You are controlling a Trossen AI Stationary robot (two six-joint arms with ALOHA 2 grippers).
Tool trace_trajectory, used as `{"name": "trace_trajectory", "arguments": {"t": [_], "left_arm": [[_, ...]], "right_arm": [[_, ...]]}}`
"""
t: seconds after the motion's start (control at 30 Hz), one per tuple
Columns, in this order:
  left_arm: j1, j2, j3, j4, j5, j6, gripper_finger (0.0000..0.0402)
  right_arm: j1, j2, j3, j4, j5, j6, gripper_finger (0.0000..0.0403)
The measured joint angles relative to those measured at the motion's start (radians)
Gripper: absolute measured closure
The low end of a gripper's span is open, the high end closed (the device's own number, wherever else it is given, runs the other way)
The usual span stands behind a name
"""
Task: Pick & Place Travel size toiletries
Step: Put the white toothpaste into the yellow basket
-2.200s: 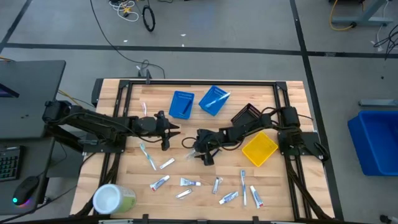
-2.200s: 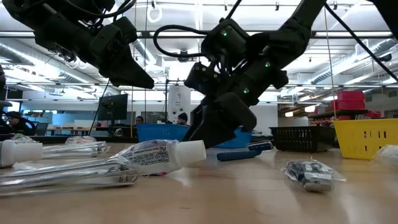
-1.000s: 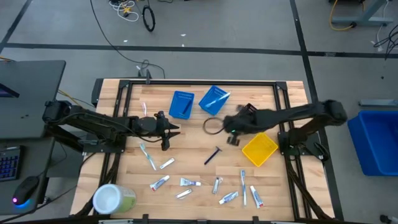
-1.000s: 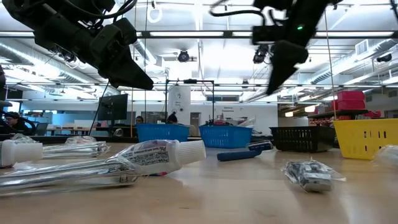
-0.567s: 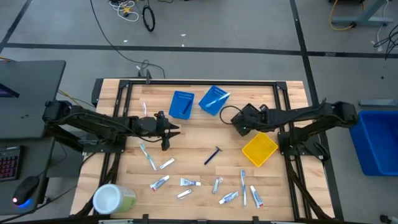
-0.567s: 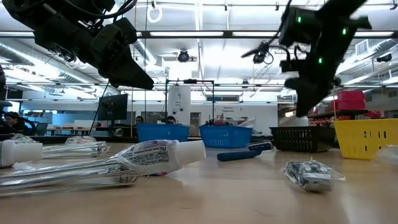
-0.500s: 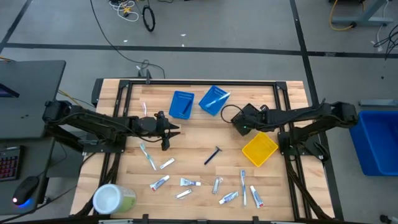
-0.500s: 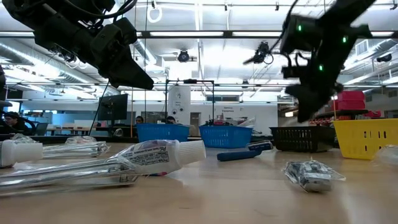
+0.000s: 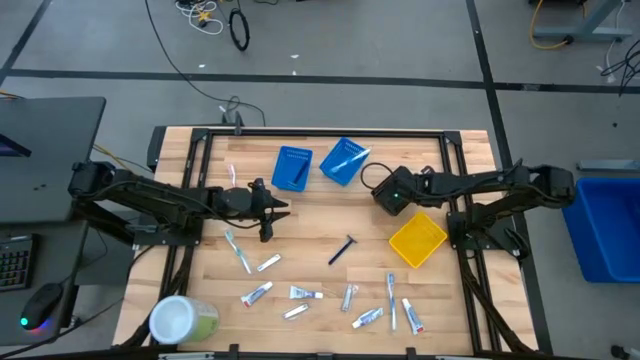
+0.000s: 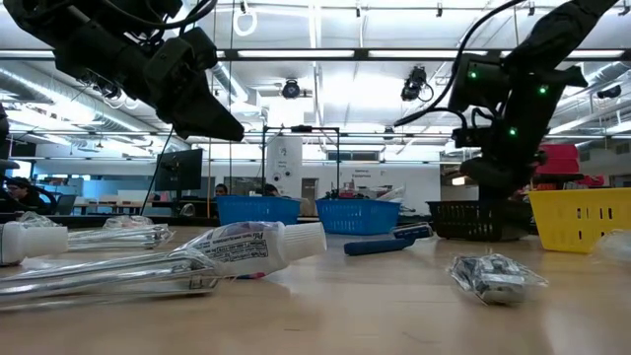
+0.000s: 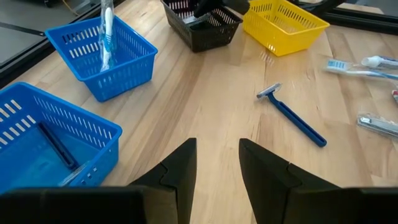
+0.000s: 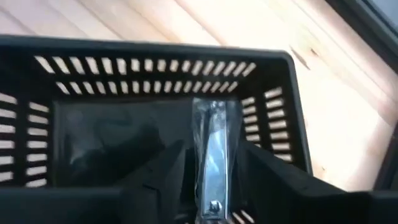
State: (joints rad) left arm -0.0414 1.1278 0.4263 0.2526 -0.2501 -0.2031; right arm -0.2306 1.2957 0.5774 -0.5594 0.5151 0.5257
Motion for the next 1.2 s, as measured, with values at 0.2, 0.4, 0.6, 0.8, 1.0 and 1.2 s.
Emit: {"name": "trace_trajectory", "arguments": {"t": [0.2,0.4,0.6,0.8,1.0,1.2], "left_arm": [[0.000,0.000,0.000,0.002,0.000,0.000,0.0274],[0.000,0.000,0.000,0.002,-0.026,-0.001,0.0274],[0.000,0.000,0.000,0.002,-0.052,-0.002,0.0274],[0.000,0.000,0.000,0.002,-0.109,-0.003,0.0274],[0.000,0.000,0.000,0.002,-0.251,-0.003,0.0274],[0.000,0.000,0.000,0.002,-0.244,-0.003,0.0274]], "right_arm": [[0.010,0.000,0.058,0.018,-0.028,-0.061,0.0182],[0.052,0.000,0.203,0.020,-0.107,-0.136,0.0179],[0.114,-0.001,0.290,0.046,-0.248,-0.180,0.0203],[0.181,-0.001,0.262,0.095,-0.421,-0.184,0.0209],[0.267,-0.001,0.191,0.214,-0.423,-0.211,0.0190],[0.341,0.000,0.090,0.473,-0.577,-0.209,0.0183]]}}
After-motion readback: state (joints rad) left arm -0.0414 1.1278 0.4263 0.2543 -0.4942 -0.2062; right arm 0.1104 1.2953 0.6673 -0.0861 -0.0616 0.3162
